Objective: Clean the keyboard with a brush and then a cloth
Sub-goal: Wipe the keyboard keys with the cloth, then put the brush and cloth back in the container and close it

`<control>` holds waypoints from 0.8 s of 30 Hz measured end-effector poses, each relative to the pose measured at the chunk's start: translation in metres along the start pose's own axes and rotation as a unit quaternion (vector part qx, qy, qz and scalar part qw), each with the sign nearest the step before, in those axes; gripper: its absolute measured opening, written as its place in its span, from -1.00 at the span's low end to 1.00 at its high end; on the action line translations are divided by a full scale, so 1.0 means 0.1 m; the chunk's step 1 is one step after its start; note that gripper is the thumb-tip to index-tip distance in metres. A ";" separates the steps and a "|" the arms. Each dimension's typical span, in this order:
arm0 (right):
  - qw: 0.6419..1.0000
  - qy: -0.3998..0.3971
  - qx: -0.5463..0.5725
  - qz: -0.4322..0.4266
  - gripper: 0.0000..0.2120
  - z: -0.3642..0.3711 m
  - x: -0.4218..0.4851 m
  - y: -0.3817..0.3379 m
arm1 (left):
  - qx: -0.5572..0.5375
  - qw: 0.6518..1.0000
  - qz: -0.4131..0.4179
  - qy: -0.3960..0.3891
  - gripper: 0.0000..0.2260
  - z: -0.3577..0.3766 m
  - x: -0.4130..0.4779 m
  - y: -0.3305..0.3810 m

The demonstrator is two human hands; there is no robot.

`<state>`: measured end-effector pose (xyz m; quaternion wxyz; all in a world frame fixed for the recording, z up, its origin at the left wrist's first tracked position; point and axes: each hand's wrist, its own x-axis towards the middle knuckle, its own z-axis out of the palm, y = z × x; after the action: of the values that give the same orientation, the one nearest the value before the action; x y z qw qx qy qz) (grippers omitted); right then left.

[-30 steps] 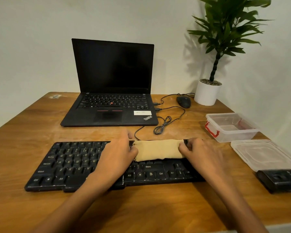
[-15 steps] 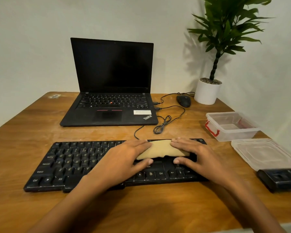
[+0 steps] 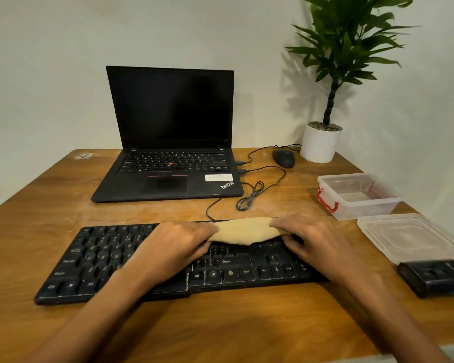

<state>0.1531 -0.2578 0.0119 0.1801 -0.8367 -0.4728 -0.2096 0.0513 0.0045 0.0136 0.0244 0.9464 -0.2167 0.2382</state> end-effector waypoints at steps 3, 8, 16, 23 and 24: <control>0.998 0.050 -0.029 -0.029 -0.62 -0.06 0.01 -0.03 | 0.022 0.999 0.020 0.019 -0.76 0.00 0.02 0.00; 0.980 0.129 0.133 0.073 -0.65 -0.23 -0.03 0.13 | -0.004 0.997 0.042 0.070 -0.77 -0.02 0.26 0.10; 0.865 0.221 0.355 0.277 -0.85 -0.78 -0.15 0.76 | -0.062 0.986 0.078 0.136 -0.75 0.22 1.29 0.47; 0.900 0.198 0.221 0.320 -0.86 -0.98 -0.32 1.50 | -0.040 0.998 0.045 0.010 -0.59 0.59 2.07 0.83; 0.904 0.193 0.206 0.322 -0.86 -0.99 -0.33 1.59 | -0.034 0.998 0.044 -0.002 -0.56 0.63 2.14 0.85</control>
<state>0.2578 -0.4083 0.0623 0.4934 -0.8311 -0.1664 -0.1955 0.2126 -0.1674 0.0518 0.0456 0.9351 -0.2660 0.2297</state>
